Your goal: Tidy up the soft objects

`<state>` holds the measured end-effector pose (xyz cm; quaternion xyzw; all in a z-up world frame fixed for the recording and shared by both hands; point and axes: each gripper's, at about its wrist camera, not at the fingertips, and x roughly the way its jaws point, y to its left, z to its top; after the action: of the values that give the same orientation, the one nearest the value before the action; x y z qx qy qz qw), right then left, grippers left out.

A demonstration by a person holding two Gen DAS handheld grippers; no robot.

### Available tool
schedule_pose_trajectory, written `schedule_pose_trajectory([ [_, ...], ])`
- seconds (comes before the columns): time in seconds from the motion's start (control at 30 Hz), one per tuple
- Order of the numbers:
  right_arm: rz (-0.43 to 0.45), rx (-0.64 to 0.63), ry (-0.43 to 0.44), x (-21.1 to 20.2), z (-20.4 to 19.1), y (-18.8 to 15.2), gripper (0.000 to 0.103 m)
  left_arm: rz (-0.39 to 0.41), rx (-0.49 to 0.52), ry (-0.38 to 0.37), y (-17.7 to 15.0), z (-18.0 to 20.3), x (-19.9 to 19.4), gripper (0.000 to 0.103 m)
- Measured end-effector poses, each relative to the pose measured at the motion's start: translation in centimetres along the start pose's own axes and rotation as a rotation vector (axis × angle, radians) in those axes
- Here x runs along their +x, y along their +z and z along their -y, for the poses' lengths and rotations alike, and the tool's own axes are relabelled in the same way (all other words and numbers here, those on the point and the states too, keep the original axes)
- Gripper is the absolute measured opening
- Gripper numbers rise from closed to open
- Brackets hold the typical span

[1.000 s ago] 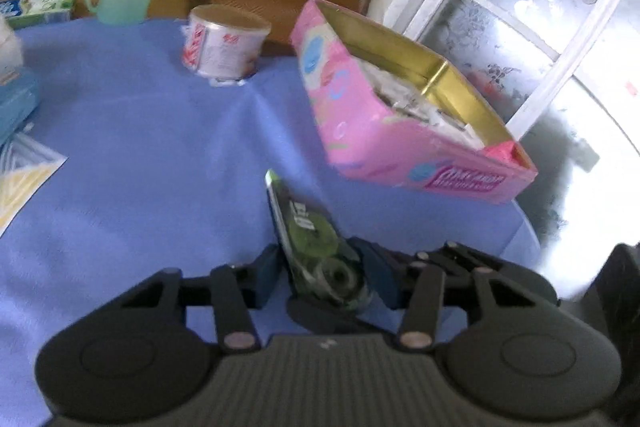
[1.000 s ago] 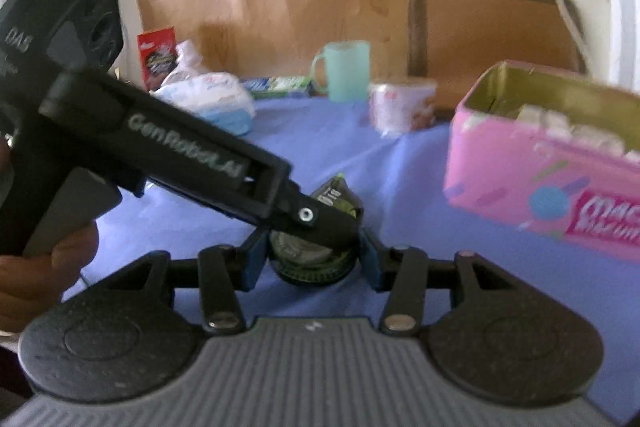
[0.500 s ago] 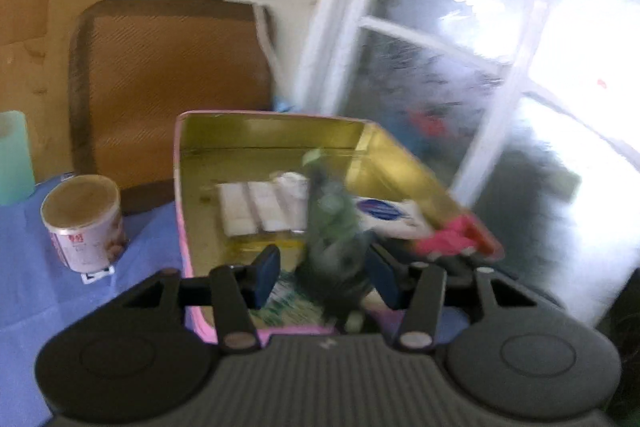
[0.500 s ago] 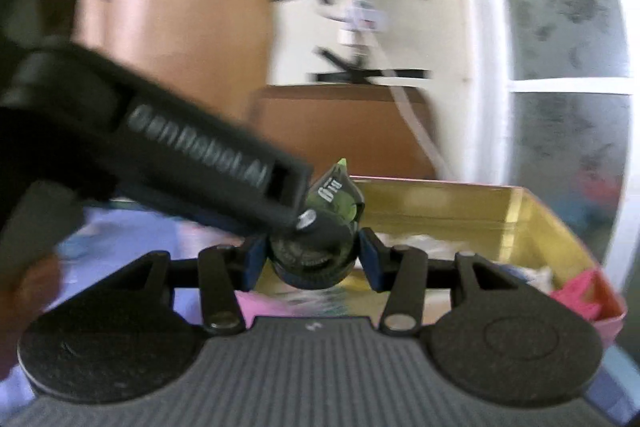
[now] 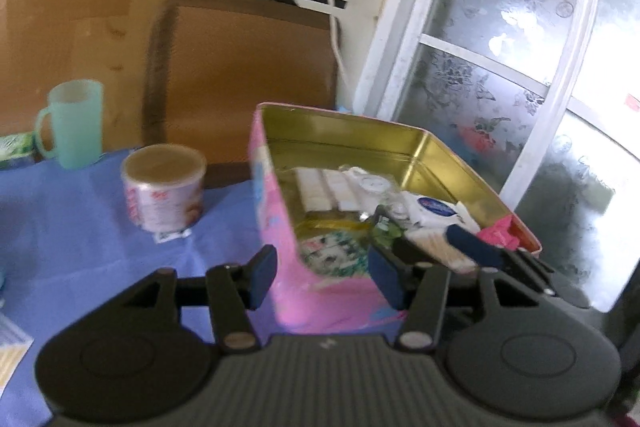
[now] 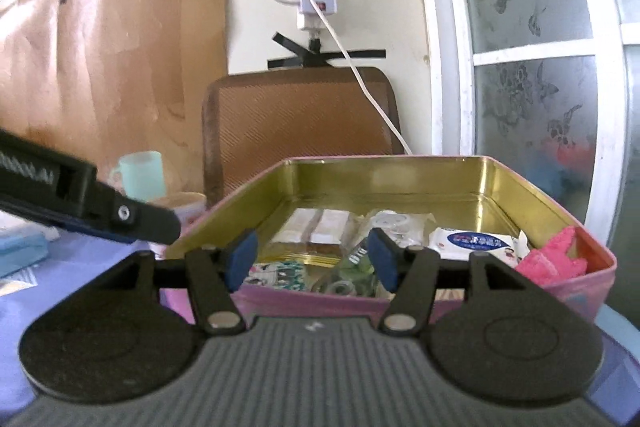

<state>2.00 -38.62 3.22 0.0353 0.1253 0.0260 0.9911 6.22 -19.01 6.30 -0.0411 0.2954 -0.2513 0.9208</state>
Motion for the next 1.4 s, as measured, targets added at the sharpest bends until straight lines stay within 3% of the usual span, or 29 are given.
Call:
schedule_pose_trajectory([
  [0.17, 0.014, 0.064, 0.013, -2.8, -0.5, -0.5, 0.063, -0.022, 0.005, 0.074, -1.1, -0.5, -1.0, 0.052],
  [0.3, -0.038, 0.110, 0.047, -3.7, -0.7, -0.9, 0.063, -0.034, 0.035, 0.139, -2.2, -1.3, -1.9, 0.052],
  [0.63, -0.094, 0.092, 0.085, -3.6, -3.4, -1.6, 0.063, -0.045, 0.010, 0.254, -4.2, -4.4, -3.8, 0.052],
  [0.77, -0.082, 0.110, 0.071, -3.9, -3.8, -1.5, 0.063, -0.043, 0.003, 0.255, -4.7, -5.0, -4.2, 0.058],
  [1.0, -0.091, 0.125, 0.060, -4.4, -4.0, -1.4, 0.063, -0.033, 0.013, 0.223, -5.4, -5.0, -4.3, 0.058],
  [1.17, -0.071, 0.140, 0.062, -5.2, -3.9, -0.7, 0.064, 0.024, 0.007, 0.086, -6.0, -5.2, -4.9, 0.059],
  [1.23, -0.071, 0.143, 0.063, -5.4, -4.0, -0.7, 0.064, 0.064, 0.010, 0.037, -6.4, -5.5, -5.1, 0.066],
  [1.4, -0.100, 0.143, 0.067, -5.0, -4.3, -1.2, 0.064, 0.072, 0.017, 0.058, -7.6, -6.2, -4.0, 0.070],
])
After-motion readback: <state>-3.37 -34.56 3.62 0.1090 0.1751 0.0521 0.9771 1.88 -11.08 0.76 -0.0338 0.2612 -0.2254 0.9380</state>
